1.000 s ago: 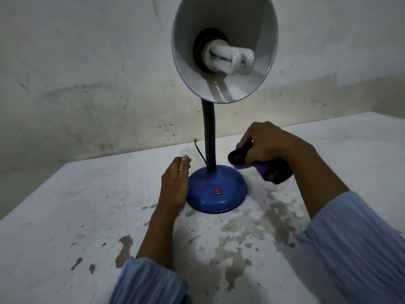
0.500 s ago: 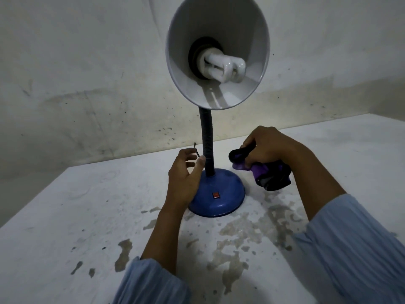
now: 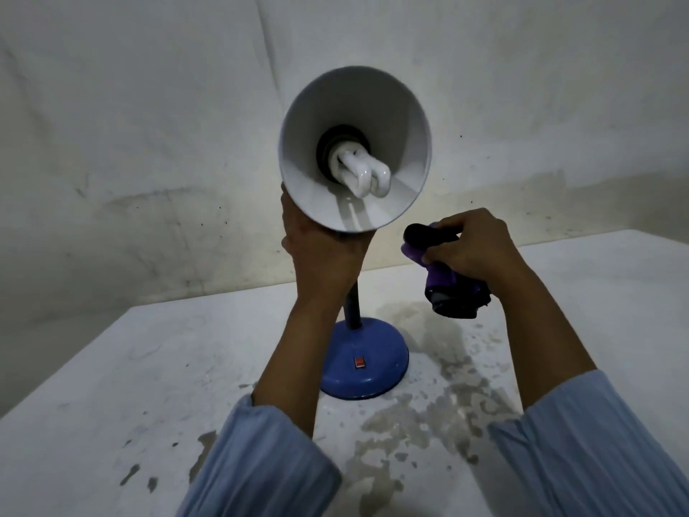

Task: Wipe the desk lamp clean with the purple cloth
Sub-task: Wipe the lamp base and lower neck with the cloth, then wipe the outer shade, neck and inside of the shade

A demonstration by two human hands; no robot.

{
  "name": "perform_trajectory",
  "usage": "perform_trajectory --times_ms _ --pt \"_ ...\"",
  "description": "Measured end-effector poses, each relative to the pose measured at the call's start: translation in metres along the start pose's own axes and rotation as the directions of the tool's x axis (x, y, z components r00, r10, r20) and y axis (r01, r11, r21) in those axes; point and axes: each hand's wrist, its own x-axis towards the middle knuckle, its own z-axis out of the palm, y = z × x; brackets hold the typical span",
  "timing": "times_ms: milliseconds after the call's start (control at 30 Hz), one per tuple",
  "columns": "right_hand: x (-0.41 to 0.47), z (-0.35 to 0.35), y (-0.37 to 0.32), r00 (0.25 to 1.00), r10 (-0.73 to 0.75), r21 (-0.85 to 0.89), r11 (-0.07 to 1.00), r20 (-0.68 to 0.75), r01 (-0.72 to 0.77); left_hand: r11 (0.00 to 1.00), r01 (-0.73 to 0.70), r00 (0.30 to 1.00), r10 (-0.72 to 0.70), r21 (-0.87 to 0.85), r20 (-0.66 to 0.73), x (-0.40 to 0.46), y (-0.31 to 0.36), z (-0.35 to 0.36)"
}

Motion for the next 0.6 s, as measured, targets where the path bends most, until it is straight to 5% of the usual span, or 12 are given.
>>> perform_trajectory --times_ms 233,267,433,600 --pt "-0.002 0.004 -0.004 0.999 -0.036 0.063 0.997 -0.010 0.037 0.988 0.113 0.992 -0.119 -0.108 -0.049 0.016 -0.004 0.016" --pt "-0.002 0.005 -0.005 0.999 -0.043 0.070 0.997 -0.006 0.043 0.962 0.155 0.986 -0.165 -0.224 -0.028 0.014 -0.003 0.017" --pt "-0.003 0.008 -0.004 0.997 -0.070 0.110 0.992 0.011 0.068 0.968 0.140 0.984 -0.159 -0.207 -0.080 0.014 -0.017 0.019" --pt "-0.002 0.008 -0.004 0.998 -0.059 0.142 0.988 -0.006 0.059 0.912 0.158 0.987 -0.130 -0.378 0.097 0.019 -0.020 0.006"
